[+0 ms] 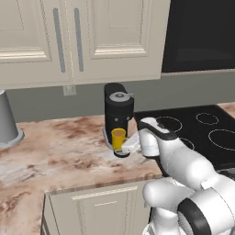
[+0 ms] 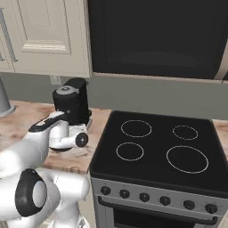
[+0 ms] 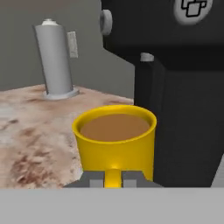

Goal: Pick up the brewed coffee from the coffee machine and place it next to the breakfast plate on the dining counter.

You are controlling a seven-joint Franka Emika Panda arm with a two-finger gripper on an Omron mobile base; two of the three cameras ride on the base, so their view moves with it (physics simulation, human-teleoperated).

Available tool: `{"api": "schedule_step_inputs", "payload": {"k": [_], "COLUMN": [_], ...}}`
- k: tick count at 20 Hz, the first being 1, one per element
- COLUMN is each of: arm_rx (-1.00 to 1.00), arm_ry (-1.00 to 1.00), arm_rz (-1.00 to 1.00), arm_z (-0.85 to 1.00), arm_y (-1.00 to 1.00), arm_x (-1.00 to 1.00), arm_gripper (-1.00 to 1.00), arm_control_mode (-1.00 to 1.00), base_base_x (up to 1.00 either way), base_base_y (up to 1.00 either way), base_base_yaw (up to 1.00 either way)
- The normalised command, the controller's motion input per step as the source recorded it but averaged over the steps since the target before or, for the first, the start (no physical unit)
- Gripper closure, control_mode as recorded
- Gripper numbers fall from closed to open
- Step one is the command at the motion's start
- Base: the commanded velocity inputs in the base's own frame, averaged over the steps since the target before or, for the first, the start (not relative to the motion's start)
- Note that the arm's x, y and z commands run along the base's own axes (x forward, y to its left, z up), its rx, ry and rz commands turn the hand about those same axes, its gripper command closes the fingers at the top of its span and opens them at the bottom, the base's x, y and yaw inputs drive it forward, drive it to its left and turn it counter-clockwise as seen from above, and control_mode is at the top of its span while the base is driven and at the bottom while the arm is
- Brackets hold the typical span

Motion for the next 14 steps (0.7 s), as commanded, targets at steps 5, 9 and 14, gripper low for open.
{"api": "schedule_step_inputs", "payload": {"k": [5, 9, 14], "arm_rx": [-0.05, -0.06, -0.01], "arm_ry": [0.02, 0.01, 0.00], "arm_rz": [0.01, 0.02, 0.04], "arm_z": [0.22, 0.19, 0.16], "arm_y": [-0.17, -0.28, -0.45], "arm_x": [-0.62, -0.85, -1.00], "arm_gripper": [1.00, 1.00, 1.00], "arm_control_mode": [-1.00, -1.00, -1.00], "base_base_x": [0.00, 0.00, 0.00], "base_base_y": [0.00, 0.00, 0.00], "base_base_yaw": [0.00, 0.00, 0.00]}}
